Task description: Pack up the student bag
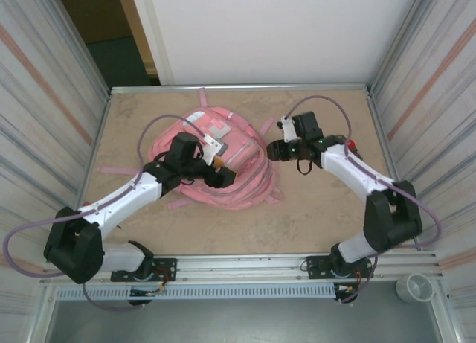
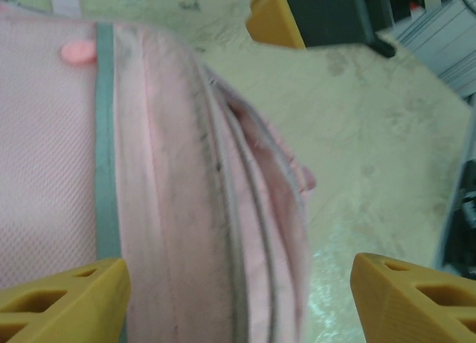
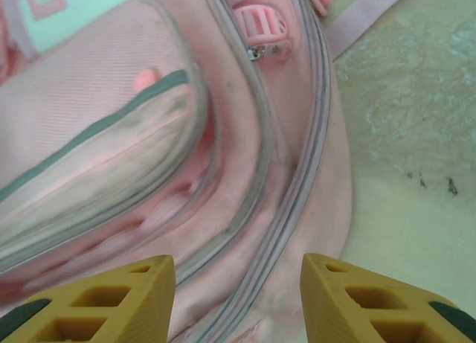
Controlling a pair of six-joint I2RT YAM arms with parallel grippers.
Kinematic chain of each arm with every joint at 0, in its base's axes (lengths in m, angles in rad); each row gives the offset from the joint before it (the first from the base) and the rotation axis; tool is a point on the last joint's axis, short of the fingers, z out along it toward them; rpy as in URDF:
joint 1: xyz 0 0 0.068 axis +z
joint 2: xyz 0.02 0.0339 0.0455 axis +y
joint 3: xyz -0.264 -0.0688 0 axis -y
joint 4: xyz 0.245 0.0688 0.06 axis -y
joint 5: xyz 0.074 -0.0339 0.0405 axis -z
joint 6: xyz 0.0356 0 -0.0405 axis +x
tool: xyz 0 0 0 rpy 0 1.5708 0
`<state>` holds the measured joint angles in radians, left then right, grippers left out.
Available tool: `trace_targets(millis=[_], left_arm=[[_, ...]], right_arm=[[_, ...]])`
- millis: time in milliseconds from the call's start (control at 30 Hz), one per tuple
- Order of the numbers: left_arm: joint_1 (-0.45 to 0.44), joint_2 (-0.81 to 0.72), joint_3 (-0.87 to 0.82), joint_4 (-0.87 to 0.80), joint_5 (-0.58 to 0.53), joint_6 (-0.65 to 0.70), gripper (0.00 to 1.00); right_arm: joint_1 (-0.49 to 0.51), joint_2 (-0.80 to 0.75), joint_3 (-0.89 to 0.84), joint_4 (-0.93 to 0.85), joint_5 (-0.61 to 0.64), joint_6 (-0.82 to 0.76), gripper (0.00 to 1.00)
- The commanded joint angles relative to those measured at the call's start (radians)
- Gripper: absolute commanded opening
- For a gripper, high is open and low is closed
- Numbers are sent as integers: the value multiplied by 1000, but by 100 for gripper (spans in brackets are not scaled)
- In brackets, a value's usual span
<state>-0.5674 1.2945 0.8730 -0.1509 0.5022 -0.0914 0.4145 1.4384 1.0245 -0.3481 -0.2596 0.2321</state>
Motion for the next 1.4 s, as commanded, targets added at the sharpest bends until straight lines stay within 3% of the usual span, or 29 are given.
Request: trace_targets(millis=[0, 67, 133, 267, 333, 433, 567, 833, 1033, 1233, 1367], left_arm=[[57, 2, 53, -18, 94, -118, 79], [111, 0, 66, -52, 84, -226, 76], [175, -3, 97, -189, 18, -326, 71], [268, -30, 86, -336, -35, -336, 64], [313, -24, 70, -364, 2, -347, 58], [322, 15, 70, -396, 41, -354, 56], [321, 44, 56, -384, 44, -366, 65], [305, 120, 6, -287, 80, -422, 65], [286, 134, -65, -166, 105, -511, 54], [252, 155, -100, -87, 87, -561, 34], [244, 160, -119, -42, 80, -585, 25]], right_arm=[[99, -107, -94, 11, 50, 137, 47], [187, -157, -141, 78, 67, 211, 47], [309, -170, -151, 133, 134, 300, 46], [503, -76, -74, 185, 239, 454, 39], [596, 6, -12, 206, 294, 480, 38], [663, 119, 73, 198, 336, 543, 37], [669, 185, 75, 271, 321, 578, 36], [659, 301, 81, 354, 258, 604, 34], [646, 249, -3, 374, 344, 614, 32], [619, 180, -56, 340, 362, 589, 32], [659, 162, -61, 344, 378, 613, 32]])
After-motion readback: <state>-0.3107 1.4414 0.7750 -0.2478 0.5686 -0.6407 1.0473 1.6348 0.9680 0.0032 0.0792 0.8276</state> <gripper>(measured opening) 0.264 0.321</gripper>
